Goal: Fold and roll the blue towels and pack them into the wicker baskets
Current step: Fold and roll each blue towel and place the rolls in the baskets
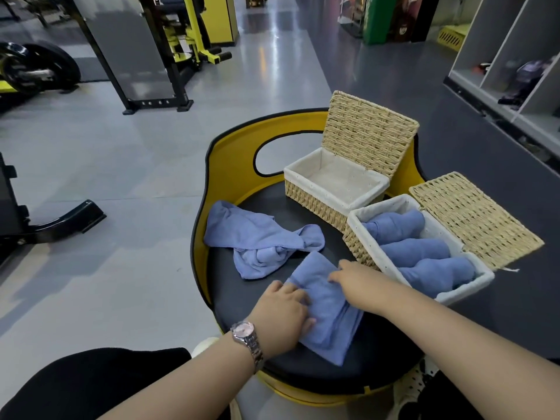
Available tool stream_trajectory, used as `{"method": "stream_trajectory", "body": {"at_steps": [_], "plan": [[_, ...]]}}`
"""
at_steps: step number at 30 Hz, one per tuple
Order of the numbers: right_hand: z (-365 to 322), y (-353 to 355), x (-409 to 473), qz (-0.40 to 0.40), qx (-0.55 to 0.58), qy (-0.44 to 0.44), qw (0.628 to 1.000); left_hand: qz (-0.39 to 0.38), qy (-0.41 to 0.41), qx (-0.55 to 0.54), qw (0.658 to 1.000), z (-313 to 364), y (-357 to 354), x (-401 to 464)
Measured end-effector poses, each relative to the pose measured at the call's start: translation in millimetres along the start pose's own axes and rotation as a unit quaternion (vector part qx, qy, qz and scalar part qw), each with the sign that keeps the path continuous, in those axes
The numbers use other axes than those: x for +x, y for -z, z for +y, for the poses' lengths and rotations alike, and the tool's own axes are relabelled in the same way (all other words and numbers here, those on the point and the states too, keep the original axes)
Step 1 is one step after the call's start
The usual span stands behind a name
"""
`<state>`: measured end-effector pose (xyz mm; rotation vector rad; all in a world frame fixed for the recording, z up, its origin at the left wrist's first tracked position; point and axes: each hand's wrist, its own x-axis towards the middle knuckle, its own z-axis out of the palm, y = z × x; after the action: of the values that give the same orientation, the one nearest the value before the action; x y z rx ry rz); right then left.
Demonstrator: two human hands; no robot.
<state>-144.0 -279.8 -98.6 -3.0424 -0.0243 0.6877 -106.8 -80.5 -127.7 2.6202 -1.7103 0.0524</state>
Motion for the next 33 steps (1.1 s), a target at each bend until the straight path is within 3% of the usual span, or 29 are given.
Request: {"method": "stream_trajectory", "body": {"at_steps": [4, 6, 9, 11, 12, 16, 19, 22, 27, 29, 33], "plan": [[-14.9, 10.9, -12.7, -0.098, 0.039, -0.002, 0.994, -0.051, 0.058, -0.017, 0.997, -24.0, 10.1, 2.9], [-15.6, 13.0, -16.6, -0.091, 0.079, 0.004, 0.993, -0.064, 0.081, -0.079, 0.991, -32.6, 14.6, 7.1], [-9.9, 16.7, -12.7, 0.034, 0.099, -0.012, 0.994, -0.054, 0.134, -0.196, 0.970, -44.6, 16.3, 12.5], [-5.9, 15.9, -4.9, 0.133, 0.142, -0.020, 0.981, -0.024, 0.165, -0.227, 0.960, -52.1, 17.1, 14.8], [-3.7, 15.2, -1.7, 0.140, 0.160, -0.020, 0.977, -0.019, 0.172, -0.224, 0.959, -55.0, 17.0, 15.7], [3.2, 3.8, 8.9, 0.018, 0.199, -0.038, 0.979, -0.102, 0.195, -0.185, 0.958, -61.4, 8.0, 14.4], [5.3, -5.5, 12.6, 0.000, 0.208, -0.047, 0.977, -0.134, 0.189, -0.142, 0.962, -62.4, -1.2, 13.9], [8.7, -8.4, 15.1, 0.031, 0.226, -0.043, 0.973, -0.111, 0.192, -0.170, 0.960, -62.7, 0.5, 15.5], [14.8, -0.1, 10.5, 0.185, 0.253, 0.034, 0.949, 0.046, 0.169, -0.203, 0.963, -67.4, 9.5, 14.0], [13.1, 2.1, 2.7, 0.245, 0.205, 0.081, 0.944, 0.069, 0.108, -0.158, 0.979, -65.5, 10.0, 10.9], [9.2, -12.9, -14.8, 0.233, 0.061, 0.151, 0.959, 0.044, 0.025, -0.083, 0.995, -57.9, 8.9, -2.2]]}}
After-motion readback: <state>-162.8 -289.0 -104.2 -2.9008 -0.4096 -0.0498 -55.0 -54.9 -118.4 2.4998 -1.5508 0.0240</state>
